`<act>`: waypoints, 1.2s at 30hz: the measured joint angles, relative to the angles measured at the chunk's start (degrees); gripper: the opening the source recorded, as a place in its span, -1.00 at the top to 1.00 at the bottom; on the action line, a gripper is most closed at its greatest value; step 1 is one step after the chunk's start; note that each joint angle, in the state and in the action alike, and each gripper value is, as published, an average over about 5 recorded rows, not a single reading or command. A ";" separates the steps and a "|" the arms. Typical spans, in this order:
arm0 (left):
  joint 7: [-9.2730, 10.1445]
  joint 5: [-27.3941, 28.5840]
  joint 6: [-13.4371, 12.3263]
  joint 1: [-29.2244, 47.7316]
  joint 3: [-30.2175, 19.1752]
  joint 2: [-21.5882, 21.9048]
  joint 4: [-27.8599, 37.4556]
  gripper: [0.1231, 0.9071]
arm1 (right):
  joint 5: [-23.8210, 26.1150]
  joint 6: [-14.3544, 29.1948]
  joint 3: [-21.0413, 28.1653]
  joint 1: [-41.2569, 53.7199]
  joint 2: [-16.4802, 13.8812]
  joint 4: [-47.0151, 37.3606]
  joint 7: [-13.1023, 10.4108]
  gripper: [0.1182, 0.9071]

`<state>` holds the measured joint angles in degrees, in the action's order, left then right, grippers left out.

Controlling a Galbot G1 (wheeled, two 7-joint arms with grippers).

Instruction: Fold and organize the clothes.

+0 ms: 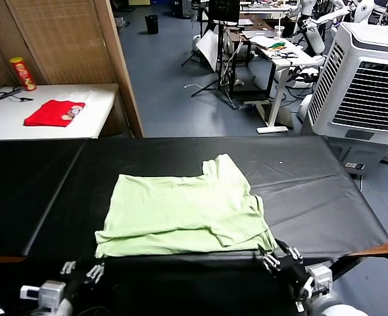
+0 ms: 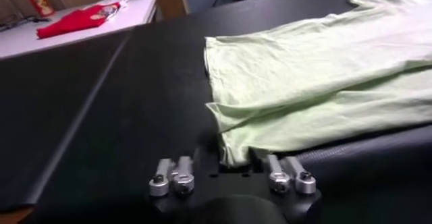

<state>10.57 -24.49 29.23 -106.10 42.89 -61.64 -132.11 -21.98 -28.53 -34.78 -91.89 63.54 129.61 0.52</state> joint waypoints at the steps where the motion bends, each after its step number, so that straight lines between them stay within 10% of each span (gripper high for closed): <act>1: 0.35 -1.61 0.02 0.99 0.43 0.37 0.21 -0.69 | -0.01 0.10 0.37 1.90 -0.27 -0.90 -0.40 -0.72; 14: 1.04 -15.44 1.27 29.02 -6.85 7.10 15.88 -0.72 | -2.26 -0.03 15.31 36.63 1.80 -27.15 -6.65 -0.72; 36: -2.85 -20.34 3.31 62.29 -26.25 4.76 50.18 -0.72 | -4.76 -5.99 26.49 61.36 11.81 -59.74 -4.82 -0.63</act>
<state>7.72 -44.83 32.54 -43.81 16.64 -56.88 -81.93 -26.74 -34.52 -8.29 -30.53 75.35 69.87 -4.30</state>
